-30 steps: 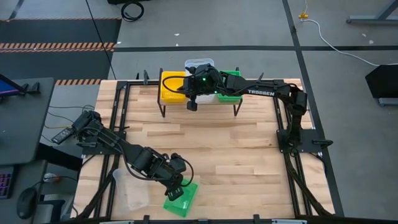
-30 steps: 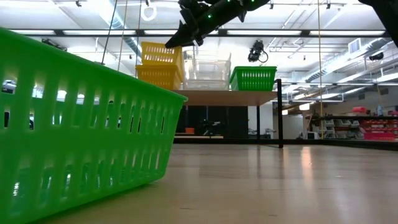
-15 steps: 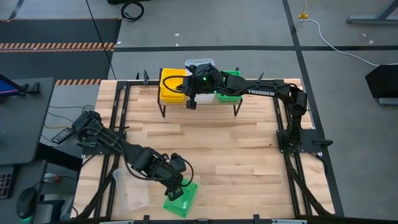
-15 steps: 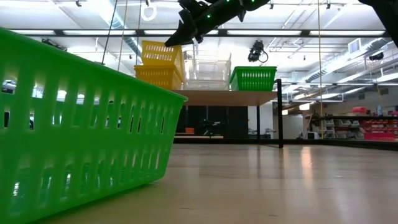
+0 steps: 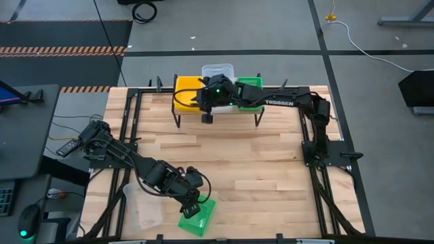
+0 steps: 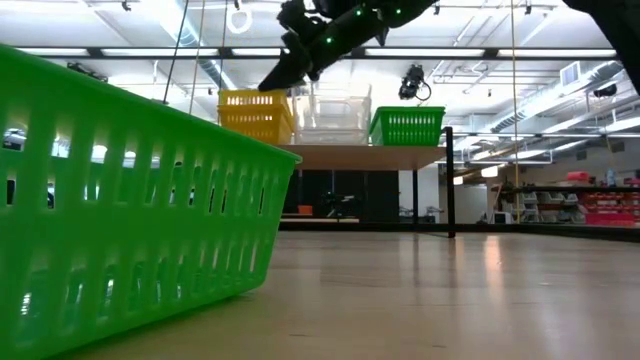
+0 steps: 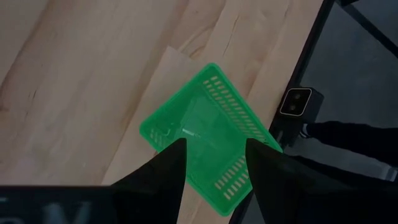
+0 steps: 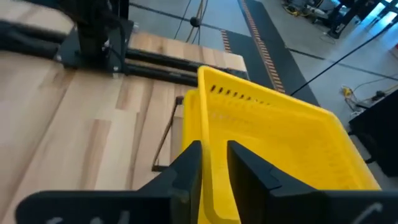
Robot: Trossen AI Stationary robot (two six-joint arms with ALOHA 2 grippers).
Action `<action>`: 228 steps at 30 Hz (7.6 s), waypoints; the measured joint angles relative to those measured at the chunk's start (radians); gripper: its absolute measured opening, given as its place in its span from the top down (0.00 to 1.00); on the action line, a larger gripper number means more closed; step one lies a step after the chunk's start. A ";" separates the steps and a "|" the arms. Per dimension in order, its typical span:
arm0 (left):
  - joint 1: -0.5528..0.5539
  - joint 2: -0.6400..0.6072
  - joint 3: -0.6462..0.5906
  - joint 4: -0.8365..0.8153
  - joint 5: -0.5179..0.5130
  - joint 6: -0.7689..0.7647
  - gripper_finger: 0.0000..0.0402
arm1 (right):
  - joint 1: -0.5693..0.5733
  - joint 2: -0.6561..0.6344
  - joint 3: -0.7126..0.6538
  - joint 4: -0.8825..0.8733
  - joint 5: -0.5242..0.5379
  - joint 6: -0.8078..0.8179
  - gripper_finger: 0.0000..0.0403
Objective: Stack baskets on shelf by color
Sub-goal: Stack the yellow bin on top of the yellow bin on the shelf, then stack the green bin into the green bin on the shelf
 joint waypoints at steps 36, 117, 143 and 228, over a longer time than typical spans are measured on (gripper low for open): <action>-0.173 0.029 0.001 0.155 0.148 0.384 0.57 | 0.333 -0.450 0.000 -0.636 -0.050 0.540 0.78; 0.295 0.098 0.308 -0.016 0.072 0.916 0.96 | 0.660 -0.216 0.006 -0.705 0.187 0.709 0.67; 0.300 0.084 0.461 -0.099 0.044 0.939 0.83 | 0.643 -0.249 -0.004 -0.805 0.156 0.701 0.99; -0.259 -0.017 0.454 -0.626 -0.393 -0.569 0.68 | -0.228 -0.485 0.000 -1.057 0.005 -0.146 0.98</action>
